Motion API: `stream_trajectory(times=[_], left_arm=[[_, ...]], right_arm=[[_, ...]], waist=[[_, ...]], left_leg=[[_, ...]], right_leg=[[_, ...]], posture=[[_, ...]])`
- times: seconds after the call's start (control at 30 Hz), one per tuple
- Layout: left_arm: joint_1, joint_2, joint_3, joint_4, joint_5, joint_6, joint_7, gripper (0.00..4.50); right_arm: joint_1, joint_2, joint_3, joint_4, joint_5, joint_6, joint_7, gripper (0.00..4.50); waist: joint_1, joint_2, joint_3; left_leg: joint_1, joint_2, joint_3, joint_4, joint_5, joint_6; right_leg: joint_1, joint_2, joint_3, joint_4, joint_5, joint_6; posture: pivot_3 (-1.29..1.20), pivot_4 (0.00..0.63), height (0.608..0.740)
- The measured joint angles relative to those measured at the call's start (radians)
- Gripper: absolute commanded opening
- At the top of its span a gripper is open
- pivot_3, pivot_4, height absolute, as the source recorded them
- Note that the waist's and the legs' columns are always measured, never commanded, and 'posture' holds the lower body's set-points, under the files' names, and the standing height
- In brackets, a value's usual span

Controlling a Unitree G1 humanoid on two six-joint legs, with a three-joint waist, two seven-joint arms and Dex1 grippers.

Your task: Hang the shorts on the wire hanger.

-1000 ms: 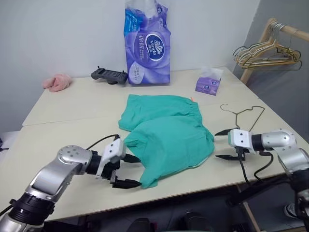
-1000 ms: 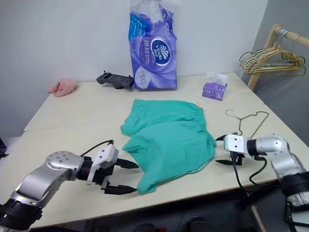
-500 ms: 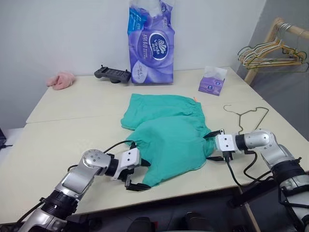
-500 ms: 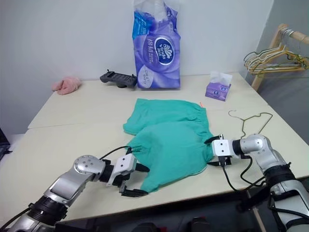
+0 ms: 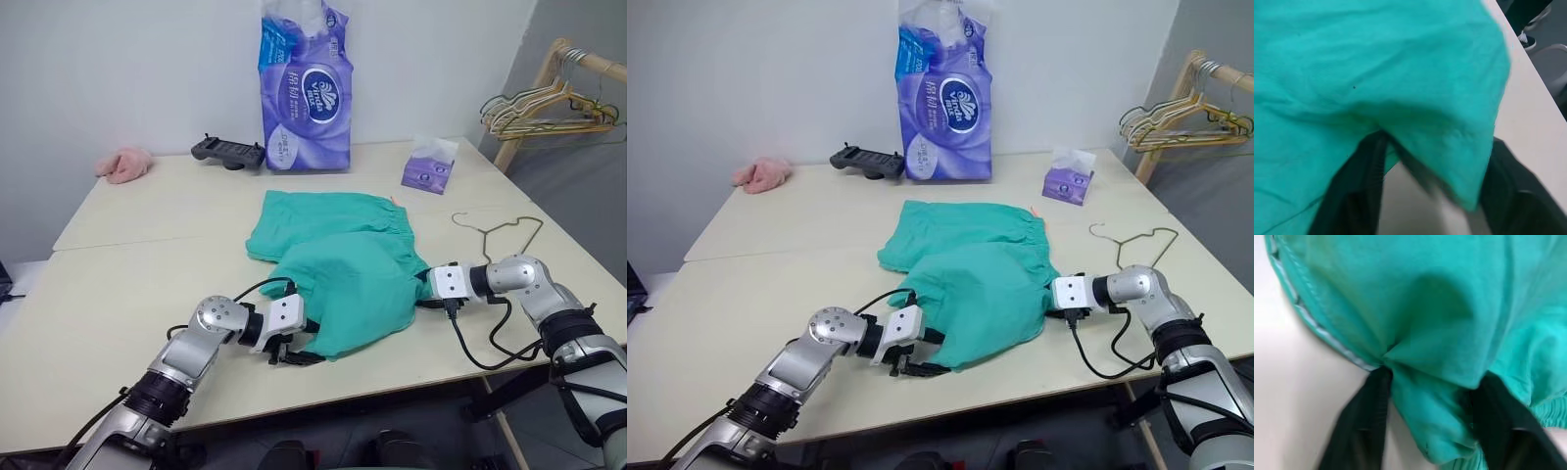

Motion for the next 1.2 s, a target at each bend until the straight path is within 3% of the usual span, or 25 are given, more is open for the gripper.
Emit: stream_trajectory(times=[0.13, 0.2, 0.33, 0.4, 0.47, 0.6, 0.67, 0.73, 0.8, 0.83, 0.9, 0.97, 1.0, 1.07, 1.13, 1.2], left_arm=[[-0.009, 0.017, 0.019, 0.027, 0.0, -0.008, -0.003, 0.6], [-0.013, 0.022, 0.035, 0.041, -0.004, -0.009, -0.002, 0.03], [-0.008, 0.049, 0.062, 0.053, -0.014, 0.002, 0.0, 0.03], [0.038, 0.104, 0.095, 0.015, -0.035, 0.019, -0.008, 0.03], [0.15, 0.221, 0.145, -0.081, -0.101, 0.084, -0.067, 0.03], [0.444, 0.591, 0.254, -0.298, -0.329, 0.23, -0.3, 0.03], [0.438, 0.653, 0.285, -0.299, -0.378, 0.264, -0.344, 0.03], [0.194, 0.552, 0.263, -0.148, -0.356, 0.282, -0.332, 0.03], [-0.065, 0.425, 0.223, 0.045, -0.281, 0.258, -0.277, 0.03], [-0.154, 0.376, 0.206, 0.137, -0.243, 0.23, -0.239, 0.03], [-0.53, 0.186, 0.161, 0.629, -0.074, 0.061, 0.086, 0.03], [-0.852, 0.09, 0.149, 0.96, 0.071, -0.097, 0.519, 0.03], [-0.985, 0.075, 0.154, 1.059, 0.119, -0.153, 0.71, 0.03], [-1.171, 0.101, 0.207, 1.137, 0.15, -0.218, 0.915, 0.03], [-1.251, 0.149, 0.257, 1.169, 0.159, -0.247, 0.958, 0.03], [-1.258, 0.167, 0.284, 1.187, 0.167, -0.262, 0.919, 0.03]], right_arm=[[0.003, 0.0, 0.0, 0.001, 0.001, 0.007, 0.002, 0.11], [0.003, 0.002, -0.002, -0.002, 0.003, 0.012, 0.003, 0.0], [0.035, 0.005, -0.005, -0.057, 0.034, 0.039, 0.031, 0.0], [0.115, -0.004, -0.006, -0.202, 0.087, 0.108, 0.085, 0.0], [0.227, -0.05, -0.005, -0.396, 0.158, 0.195, 0.15, 0.0], [0.389, -0.234, -0.005, -0.786, 0.323, 0.472, 0.314, 0.0], [0.373, -0.281, -0.007, -0.843, 0.356, 0.588, 0.353, 0.0], [0.199, -0.182, -0.004, -0.757, 0.358, 0.713, 0.344, 0.0], [0.009, -0.044, -0.001, -0.645, 0.349, 0.746, 0.302, 0.0], [-0.055, 0.007, -0.001, -0.586, 0.34, 0.733, 0.274, 0.0], [-0.336, 0.173, -0.006, -0.159, 0.259, 0.63, 0.05, 0.0], [-0.625, 0.322, -0.014, 0.172, 0.172, 0.53, -0.303, 0.0], [-0.75, 0.359, -0.021, 0.282, 0.131, 0.485, -0.497, 0.0], [-0.904, 0.353, -0.054, 0.385, 0.083, 0.418, -0.748, 0.0], [-0.954, 0.319, -0.084, 0.443, 0.056, 0.383, -0.847, 0.0], [-0.948, 0.307, -0.096, 0.486, 0.037, 0.37, -0.852, 0.0]], waist=[[-0.005, 0.0, 0.0], [-0.006, 0.0, 0.0], [-0.006, 0.0, 0.0], [-0.006, 0.0, 0.0], [-0.009, 0.001, 0.0], [0.001, 0.001, 0.001], [0.016, 0.004, 0.002], [0.027, 0.006, 0.004], [0.028, 0.001, 0.004], [0.028, -0.001, 0.004], [0.035, -0.009, 0.007], [0.035, -0.026, 0.007], [0.034, -0.03, 0.004], [0.024, -0.033, -0.001], [0.013, -0.028, -0.011], [0.004, -0.021, -0.019]], left_leg=[[0.0, 0.0, 0.0, 0.0, 0.0, 0.0], [-0.001, 0.0, 0.0, -0.001, 0.0, 0.0], [-0.001, 0.0, -0.001, -0.002, 0.0, 0.0], [-0.001, 0.001, -0.001, -0.003, 0.0, 0.0], [-0.002, 0.002, -0.001, -0.006, -0.001, -0.001], [-0.003, 0.001, -0.001, -0.014, -0.002, -0.001], [0.0, 0.0, -0.002, -0.014, -0.002, -0.001], [0.003, -0.002, -0.003, -0.011, 0.001, 0.002], [0.003, -0.002, -0.004, -0.013, 0.012, 0.008], [0.002, -0.001, -0.006, -0.013, 0.018, 0.0], [0.001, -0.002, -0.011, -0.014, 0.029, -0.012], [-0.023, 0.0, -0.014, -0.017, 0.04, -0.027], [-0.043, -0.001, -0.015, -0.017, 0.044, -0.034], [-0.068, -0.003, -0.013, -0.02, 0.045, -0.04], [-0.07, -0.005, -0.01, -0.024, 0.042, -0.045], [-0.066, -0.007, -0.009, -0.034, 0.042, -0.045]], right_leg=[[0.0, 0.0, 0.0, 0.0, 0.0, 0.001], [-0.001, 0.0, -0.001, 0.0, 0.0, 0.001], [-0.001, 0.0, -0.001, 0.0, 0.001, 0.001], [-0.002, 0.0, -0.002, 0.0, 0.0, 0.001], [-0.004, 0.0, -0.002, 0.001, -0.002, 0.0], [-0.008, -0.001, -0.004, -0.002, -0.005, 0.001], [-0.005, -0.003, -0.005, -0.003, -0.007, 0.001], [0.0, -0.003, -0.007, -0.002, -0.011, 0.002], [0.001, -0.001, -0.008, -0.002, -0.005, 0.003], [0.0, 0.004, -0.01, -0.002, 0.002, -0.001], [0.0, 0.004, -0.019, -0.002, 0.015, 0.0], [-0.03, -0.001, -0.021, 0.0, 0.032, -0.013], [-0.05, -0.004, -0.021, 0.003, 0.032, -0.014], [-0.079, -0.008, -0.023, 0.009, 0.029, -0.02], [-0.085, -0.011, -0.025, 0.011, 0.024, -0.027], [-0.082, -0.013, -0.025, 0.006, 0.023, -0.027]], posture=[[0.03, 0.032, 0.74], [0.03, 0.03, 0.74], [0.04, 0.025, 0.74], [0.05, 0.024, 0.74], [0.06, 0.022, 0.74], [0.07, 0.017, 0.74], [0.08, 0.005, 0.74], [0.08, 0.0, 0.74], [0.09, 0.0, 0.74], [0.09, 0.0, 0.74], [0.1, 0.0, 0.74], [0.1, 0.0, 0.74], [0.1, 0.0, 0.74], [0.1, 0.0, 0.74], [0.11, 0.0, 0.74], [0.12, 0.0, 0.74]])
